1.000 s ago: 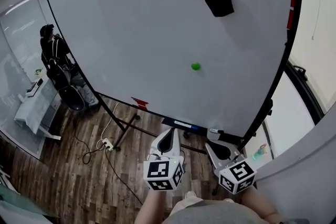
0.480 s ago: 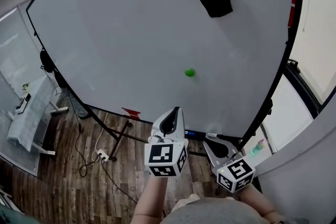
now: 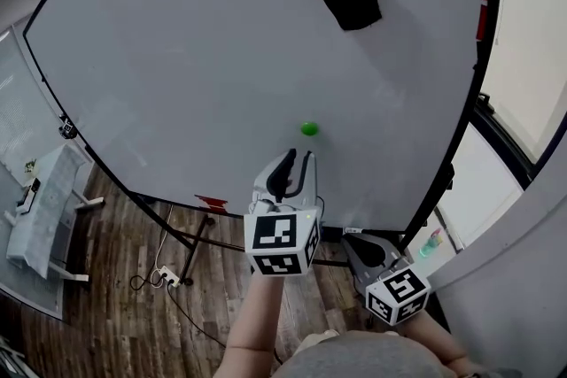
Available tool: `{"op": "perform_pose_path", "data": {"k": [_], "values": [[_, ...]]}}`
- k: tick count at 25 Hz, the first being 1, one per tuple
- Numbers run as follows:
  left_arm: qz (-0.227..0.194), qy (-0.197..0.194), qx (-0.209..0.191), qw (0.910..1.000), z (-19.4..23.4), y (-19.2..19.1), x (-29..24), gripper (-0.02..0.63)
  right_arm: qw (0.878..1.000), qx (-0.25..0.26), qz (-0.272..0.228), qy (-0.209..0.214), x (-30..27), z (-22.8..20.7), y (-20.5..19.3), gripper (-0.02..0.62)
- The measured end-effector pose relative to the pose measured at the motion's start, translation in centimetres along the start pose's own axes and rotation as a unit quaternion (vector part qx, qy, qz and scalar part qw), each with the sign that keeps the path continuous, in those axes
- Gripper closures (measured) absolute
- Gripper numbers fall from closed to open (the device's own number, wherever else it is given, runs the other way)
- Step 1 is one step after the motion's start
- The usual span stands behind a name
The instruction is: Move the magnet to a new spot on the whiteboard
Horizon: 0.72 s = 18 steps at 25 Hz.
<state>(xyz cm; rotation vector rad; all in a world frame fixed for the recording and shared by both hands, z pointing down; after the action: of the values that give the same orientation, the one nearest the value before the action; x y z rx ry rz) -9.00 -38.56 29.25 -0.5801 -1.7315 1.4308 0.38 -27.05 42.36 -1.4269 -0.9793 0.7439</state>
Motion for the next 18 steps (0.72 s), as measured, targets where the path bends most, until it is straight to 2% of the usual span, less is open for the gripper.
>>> {"op": "perform_pose_path", "data": {"k": [5,18], "values": [[-0.009,0.000,-0.015,0.9998,0.2,0.8,-1.9,0.463,1.000,0.001,0.005,-0.016,0.1,-0.5,-0.3,0.594],[0.004,0.005,-0.048,0.9988,-0.2,0.0,-4.5,0.459,1.000,0.005,0.014,-0.015,-0.6,-1.2,-0.8,0.594]]}}
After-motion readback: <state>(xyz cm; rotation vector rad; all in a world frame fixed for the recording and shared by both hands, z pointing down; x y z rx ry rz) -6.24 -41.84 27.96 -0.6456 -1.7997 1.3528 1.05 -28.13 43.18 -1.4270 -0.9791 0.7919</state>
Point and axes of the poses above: the fingertips, and each gripper's own axes: x backward along the fingers, z to its left, y out of its top, the point moved 5 cm from there along x, backward along the fingers, and after that the axes turned 12 degrees about -z, right-handed, at the moved point
